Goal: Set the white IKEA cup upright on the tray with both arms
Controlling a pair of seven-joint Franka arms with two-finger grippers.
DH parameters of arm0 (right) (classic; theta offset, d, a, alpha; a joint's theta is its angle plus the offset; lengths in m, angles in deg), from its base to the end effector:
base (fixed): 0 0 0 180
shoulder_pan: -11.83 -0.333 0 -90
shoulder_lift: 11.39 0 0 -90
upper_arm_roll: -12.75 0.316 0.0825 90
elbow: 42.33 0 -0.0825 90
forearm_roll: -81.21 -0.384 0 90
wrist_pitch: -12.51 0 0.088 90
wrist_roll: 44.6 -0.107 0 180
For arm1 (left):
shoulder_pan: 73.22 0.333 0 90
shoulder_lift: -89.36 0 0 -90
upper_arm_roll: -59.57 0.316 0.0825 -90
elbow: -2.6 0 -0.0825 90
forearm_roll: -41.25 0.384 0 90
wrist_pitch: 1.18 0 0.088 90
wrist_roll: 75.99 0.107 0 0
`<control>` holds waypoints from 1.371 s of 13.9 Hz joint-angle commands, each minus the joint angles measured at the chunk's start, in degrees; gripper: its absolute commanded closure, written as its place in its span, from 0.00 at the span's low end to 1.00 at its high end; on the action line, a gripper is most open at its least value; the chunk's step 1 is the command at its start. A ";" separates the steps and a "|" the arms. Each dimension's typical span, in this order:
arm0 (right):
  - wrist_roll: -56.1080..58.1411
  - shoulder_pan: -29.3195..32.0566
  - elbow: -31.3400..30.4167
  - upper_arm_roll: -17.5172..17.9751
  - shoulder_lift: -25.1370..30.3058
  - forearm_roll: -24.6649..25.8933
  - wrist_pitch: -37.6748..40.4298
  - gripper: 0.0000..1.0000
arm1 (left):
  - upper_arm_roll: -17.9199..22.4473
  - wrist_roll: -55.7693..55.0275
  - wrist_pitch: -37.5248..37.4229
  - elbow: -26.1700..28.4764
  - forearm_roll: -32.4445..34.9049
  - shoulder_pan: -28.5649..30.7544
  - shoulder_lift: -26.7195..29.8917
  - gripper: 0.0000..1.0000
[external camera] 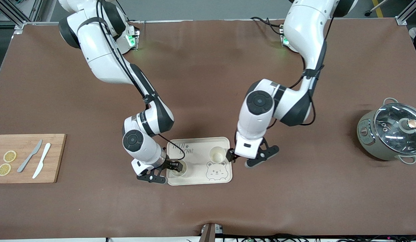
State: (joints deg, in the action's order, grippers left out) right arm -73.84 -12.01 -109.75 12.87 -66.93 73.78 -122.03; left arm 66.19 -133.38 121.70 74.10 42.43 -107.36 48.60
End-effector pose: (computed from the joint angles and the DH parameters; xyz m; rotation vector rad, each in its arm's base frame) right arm 0.7141 0.3188 0.2170 -2.9414 0.2579 -0.1992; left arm 0.6646 -0.3718 0.3629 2.9785 0.7238 0.3093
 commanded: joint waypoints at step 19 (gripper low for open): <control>21.13 20.30 6.34 -0.12 34.52 1.28 60.88 0.00 | -1.08 41.63 -20.48 5.50 0.32 20.69 18.08 0.00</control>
State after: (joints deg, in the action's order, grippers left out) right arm -57.52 4.21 -103.14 11.54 -34.67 74.42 -63.31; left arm 65.98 -95.32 102.60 76.66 42.42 -88.76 62.93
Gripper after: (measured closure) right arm 0.000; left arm 0.000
